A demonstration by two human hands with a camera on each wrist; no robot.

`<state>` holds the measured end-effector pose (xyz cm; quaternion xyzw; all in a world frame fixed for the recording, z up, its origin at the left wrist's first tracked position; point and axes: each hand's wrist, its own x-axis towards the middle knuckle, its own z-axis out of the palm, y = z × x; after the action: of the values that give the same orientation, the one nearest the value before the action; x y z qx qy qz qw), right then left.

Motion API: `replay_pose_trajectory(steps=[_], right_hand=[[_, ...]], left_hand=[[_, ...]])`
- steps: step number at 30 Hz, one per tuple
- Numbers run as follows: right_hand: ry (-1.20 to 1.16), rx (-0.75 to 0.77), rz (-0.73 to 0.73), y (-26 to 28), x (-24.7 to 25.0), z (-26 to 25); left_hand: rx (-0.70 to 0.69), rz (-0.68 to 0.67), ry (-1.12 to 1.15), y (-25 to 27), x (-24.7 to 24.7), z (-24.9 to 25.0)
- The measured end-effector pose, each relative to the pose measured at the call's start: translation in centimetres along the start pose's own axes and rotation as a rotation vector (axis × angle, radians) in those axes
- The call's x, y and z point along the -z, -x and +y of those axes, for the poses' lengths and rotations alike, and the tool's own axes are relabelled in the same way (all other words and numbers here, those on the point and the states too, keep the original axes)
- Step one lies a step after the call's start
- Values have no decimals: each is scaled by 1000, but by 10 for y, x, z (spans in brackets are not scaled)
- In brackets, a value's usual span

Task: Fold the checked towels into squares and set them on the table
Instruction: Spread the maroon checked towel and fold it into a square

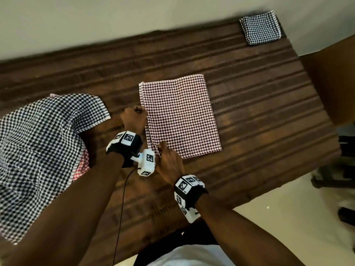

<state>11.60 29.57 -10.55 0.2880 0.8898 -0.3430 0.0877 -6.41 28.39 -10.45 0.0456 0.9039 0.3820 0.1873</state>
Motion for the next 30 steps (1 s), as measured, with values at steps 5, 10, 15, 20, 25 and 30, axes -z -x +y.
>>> replay_pose_trajectory(steps=[5, 10, 15, 20, 25, 30], right_hand=[[14, 27, -20, 1, 0, -6], [-26, 8, -64, 2, -1, -9], [-26, 82, -63, -1, -9, -6], [5, 122, -46, -8, 14, 11], [269, 110, 397, -78, 65, 44], [347, 198, 131, -155, 84, 49]], left_hand=[[-3, 13, 38, 0, 1, -3], [-45, -5, -46, 1, 3, -1], [-77, -28, -81, -1, 4, -2], [-179, 146, -94, 10, 4, -13], [-531, 96, -362, 18, -20, 3], [-490, -166, -590, -6, -58, 15]])
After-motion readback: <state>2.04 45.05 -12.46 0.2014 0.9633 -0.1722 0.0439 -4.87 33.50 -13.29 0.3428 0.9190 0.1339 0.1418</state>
